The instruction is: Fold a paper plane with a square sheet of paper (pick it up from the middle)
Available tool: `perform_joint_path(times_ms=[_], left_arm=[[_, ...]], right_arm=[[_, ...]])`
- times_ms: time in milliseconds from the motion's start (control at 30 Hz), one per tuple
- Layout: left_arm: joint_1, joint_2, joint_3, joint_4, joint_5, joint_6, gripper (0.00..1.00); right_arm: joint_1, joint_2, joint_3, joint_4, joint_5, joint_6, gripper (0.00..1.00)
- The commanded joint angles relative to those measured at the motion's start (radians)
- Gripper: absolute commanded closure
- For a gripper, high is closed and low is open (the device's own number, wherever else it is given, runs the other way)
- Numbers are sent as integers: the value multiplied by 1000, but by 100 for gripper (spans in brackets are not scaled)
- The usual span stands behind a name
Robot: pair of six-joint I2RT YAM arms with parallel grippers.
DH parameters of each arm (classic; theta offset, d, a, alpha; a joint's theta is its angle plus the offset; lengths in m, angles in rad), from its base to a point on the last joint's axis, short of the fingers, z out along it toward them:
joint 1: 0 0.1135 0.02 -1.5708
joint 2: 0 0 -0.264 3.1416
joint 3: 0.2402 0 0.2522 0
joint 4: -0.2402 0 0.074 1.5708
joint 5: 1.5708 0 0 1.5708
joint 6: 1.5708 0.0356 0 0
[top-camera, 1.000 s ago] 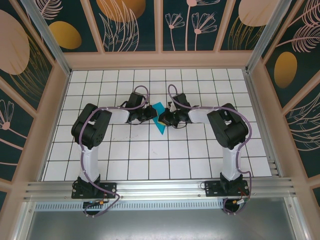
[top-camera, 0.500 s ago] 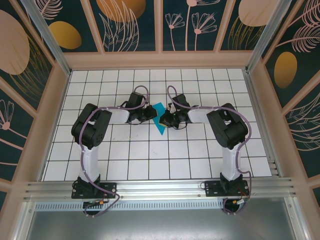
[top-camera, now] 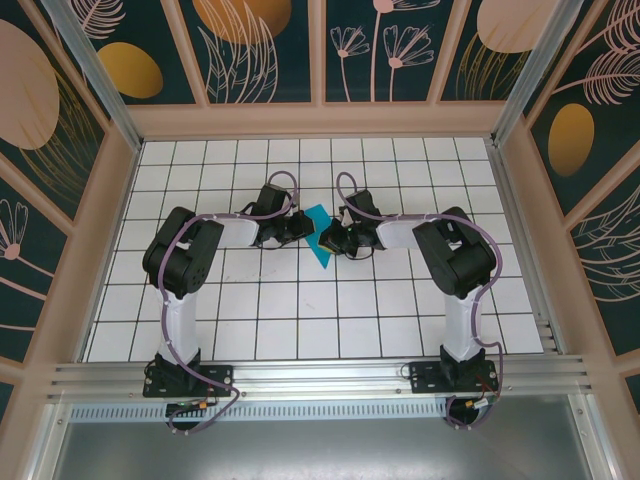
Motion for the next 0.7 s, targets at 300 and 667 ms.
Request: perform_joint_path(times_ms=[300, 667], left_arm=[[-4, 30, 10, -27, -14, 14, 86], [-5, -1, 33, -31, -20, 28, 88]], right_arm=[[4, -33, -2, 3, 14, -40, 88], [9, -68, -2, -28, 43, -77, 90]])
